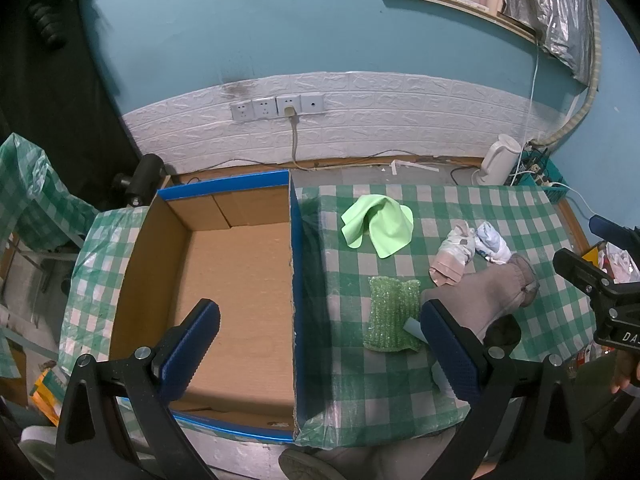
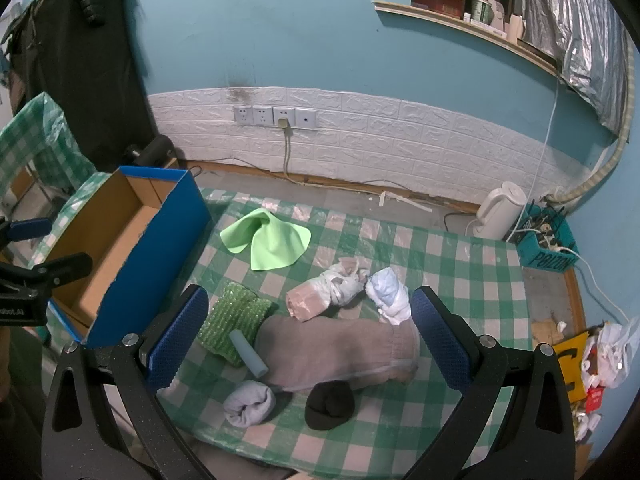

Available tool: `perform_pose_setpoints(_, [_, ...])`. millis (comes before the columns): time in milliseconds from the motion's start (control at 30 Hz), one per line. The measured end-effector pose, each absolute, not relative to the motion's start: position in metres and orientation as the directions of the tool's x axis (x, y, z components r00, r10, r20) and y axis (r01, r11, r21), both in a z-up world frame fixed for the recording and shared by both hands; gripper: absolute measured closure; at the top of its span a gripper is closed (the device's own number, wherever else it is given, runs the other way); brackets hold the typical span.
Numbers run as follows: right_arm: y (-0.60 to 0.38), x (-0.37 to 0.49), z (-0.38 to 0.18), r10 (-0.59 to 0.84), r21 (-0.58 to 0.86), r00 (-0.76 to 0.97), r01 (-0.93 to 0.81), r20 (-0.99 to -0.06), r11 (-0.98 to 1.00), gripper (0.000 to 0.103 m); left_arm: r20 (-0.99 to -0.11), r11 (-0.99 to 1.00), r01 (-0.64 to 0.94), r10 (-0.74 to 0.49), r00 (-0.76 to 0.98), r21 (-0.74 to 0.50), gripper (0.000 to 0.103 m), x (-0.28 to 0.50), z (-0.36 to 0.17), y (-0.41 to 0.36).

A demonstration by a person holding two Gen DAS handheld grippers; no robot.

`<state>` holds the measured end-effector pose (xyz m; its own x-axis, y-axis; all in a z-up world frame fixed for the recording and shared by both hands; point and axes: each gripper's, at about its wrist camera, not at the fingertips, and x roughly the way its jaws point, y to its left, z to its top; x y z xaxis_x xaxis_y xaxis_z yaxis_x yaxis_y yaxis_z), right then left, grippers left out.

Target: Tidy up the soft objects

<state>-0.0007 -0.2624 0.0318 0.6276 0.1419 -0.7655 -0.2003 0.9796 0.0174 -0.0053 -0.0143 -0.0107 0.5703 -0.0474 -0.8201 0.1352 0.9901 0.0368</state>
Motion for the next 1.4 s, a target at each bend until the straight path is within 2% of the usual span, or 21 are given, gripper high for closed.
perform_pose_setpoints(733, [-0.270,-0.006,0.027,0.139,0.019,0.618,-0.197,-0.774,0.980,0.003,-0.831,0.986,0.167,-0.068,0.552,0.030,0.002,-0.008,-0.019,-0.031])
perform_pose_setpoints(1133, [-0.291,0.001,-0.017,0.128,0.063,0.507,-0.143,-0.852,0.988,0.003,-0.893,0.978,0.207,-0.111,0.437,-0.020,0.002,-0.003,-0.054,-0.053])
perform_pose_setpoints(1400, [-0.314,0.004,-0.059,0.128,0.108,0.400,-0.073,-0.908,0.992,0.003,-0.924,0.970,0.243,-0.093,0.370,0.000,0.002,-0.007,-0.087,-0.078])
